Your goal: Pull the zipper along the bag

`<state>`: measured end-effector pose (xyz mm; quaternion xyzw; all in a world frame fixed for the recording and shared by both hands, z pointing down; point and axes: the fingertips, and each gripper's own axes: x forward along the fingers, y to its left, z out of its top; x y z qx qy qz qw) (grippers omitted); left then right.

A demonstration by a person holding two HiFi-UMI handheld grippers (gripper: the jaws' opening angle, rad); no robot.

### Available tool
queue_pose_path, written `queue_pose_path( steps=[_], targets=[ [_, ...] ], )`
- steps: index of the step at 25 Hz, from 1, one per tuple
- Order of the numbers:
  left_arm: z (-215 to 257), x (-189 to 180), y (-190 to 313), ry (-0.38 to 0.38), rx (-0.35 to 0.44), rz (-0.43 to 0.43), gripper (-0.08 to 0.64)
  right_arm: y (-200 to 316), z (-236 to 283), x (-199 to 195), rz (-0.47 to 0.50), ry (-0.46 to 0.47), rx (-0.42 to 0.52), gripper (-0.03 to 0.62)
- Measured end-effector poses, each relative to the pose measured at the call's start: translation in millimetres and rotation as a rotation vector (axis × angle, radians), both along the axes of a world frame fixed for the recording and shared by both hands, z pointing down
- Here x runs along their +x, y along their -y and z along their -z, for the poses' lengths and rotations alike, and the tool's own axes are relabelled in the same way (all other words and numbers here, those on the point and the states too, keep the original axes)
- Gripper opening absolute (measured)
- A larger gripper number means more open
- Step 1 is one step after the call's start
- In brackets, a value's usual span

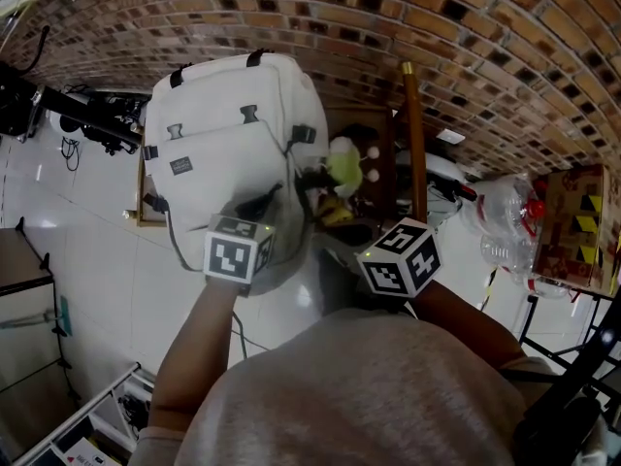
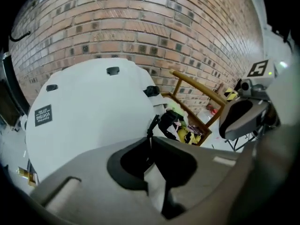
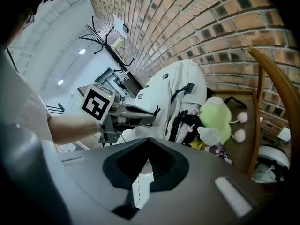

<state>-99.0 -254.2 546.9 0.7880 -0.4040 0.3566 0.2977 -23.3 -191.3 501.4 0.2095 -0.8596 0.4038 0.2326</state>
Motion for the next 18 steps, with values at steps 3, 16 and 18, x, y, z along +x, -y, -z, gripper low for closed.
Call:
queue_pose_path(
  steps=[3, 16, 18],
  targets=[
    [3.8, -0.9, -4.6, -0.034, 0.001, 0.029, 0.028, 2.4, -1.3, -5.4, 0.016, -0.004, 0.003, 0.000],
    [6.2, -13.0, -8.0, -0.176, -0.043, 0.126, 0.028, 60.1, -29.5, -69.0, 0.058, -0.070, 0.033, 0.000],
    [5.4, -13.7, -7.3, -0.173, -0.032, 0.118, 0.028, 65.0, -39.5, -70.8, 0.057, -0.098, 0.024, 0.000]
  ],
)
